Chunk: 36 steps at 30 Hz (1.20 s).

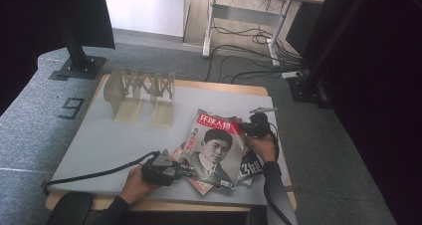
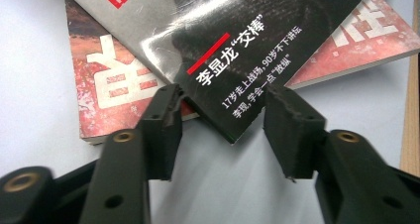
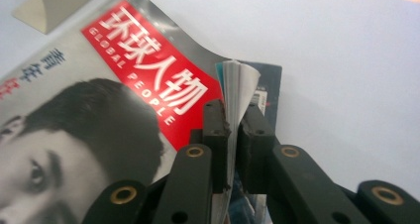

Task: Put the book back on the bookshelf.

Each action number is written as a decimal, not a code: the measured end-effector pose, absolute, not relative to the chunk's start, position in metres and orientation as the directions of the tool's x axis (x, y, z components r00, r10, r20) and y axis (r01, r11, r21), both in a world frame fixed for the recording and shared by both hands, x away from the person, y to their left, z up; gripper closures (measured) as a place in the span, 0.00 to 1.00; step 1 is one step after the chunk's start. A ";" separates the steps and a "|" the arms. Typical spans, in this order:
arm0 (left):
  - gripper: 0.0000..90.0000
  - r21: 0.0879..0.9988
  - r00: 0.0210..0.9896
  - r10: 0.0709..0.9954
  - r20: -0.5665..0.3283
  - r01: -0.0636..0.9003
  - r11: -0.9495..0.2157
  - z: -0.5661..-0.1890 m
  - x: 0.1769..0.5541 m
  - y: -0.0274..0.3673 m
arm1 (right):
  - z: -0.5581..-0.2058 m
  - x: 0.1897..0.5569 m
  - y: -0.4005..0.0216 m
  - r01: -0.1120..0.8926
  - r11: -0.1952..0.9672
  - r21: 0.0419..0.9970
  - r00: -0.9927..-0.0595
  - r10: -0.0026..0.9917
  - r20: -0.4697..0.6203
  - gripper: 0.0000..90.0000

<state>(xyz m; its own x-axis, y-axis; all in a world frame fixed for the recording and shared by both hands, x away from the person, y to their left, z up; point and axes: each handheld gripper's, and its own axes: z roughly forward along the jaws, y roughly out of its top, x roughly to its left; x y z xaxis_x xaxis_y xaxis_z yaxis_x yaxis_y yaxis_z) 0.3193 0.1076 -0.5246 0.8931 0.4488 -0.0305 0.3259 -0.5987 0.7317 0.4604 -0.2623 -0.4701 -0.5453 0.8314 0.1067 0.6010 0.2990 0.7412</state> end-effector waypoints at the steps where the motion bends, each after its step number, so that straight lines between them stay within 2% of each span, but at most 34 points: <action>1: 0.47 0.730 0.892 0.451 -0.027 0.326 -0.600 -0.525 0.319 0.107 | -0.468 0.460 -0.262 0.596 0.300 0.745 -0.549 0.829 0.105 0.93; 6: 0.31 0.717 0.888 0.459 -0.037 0.344 -0.607 -0.525 0.321 0.108 | -0.460 0.454 -0.260 0.578 0.291 0.762 -0.556 0.824 0.108 0.94; 15: 0.18 0.698 0.890 0.454 -0.053 0.358 -0.620 -0.515 0.323 0.112 | -0.440 0.439 -0.253 0.523 0.295 0.800 -0.586 0.806 0.086 0.95; 20: 0.18 0.703 0.887 0.455 -0.071 0.368 -0.608 -0.508 0.329 0.115 | -0.427 0.429 -0.249 0.492 0.304 0.816 -0.602 0.795 0.067 0.95; 32: 0.29 0.770 0.890 0.446 -0.096 0.351 -0.534 -0.489 0.347 0.123 | -0.407 0.409 -0.249 0.428 0.293 0.855 -0.626 0.779 0.046 0.95; 35: 0.30 0.766 0.883 0.451 -0.129 0.377 -0.520 -0.485 0.354 0.124 | -0.402 0.404 -0.249 0.412 0.292 0.863 -0.634 0.772 0.041 0.95; 36: 0.30 0.755 0.885 0.451 -0.115 0.373 -0.539 -0.483 0.355 0.122 | -0.401 0.403 -0.249 0.407 0.291 0.866 -0.635 0.771 0.040 0.95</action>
<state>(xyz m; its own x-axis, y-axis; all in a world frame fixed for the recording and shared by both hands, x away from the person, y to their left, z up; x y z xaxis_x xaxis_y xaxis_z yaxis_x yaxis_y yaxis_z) 0.3552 0.1222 -0.4832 0.8853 0.4506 -0.1151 0.3726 -0.5390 0.7554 0.4029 -0.2489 -0.4009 -0.6353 0.7713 0.0396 0.4072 0.2909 0.8658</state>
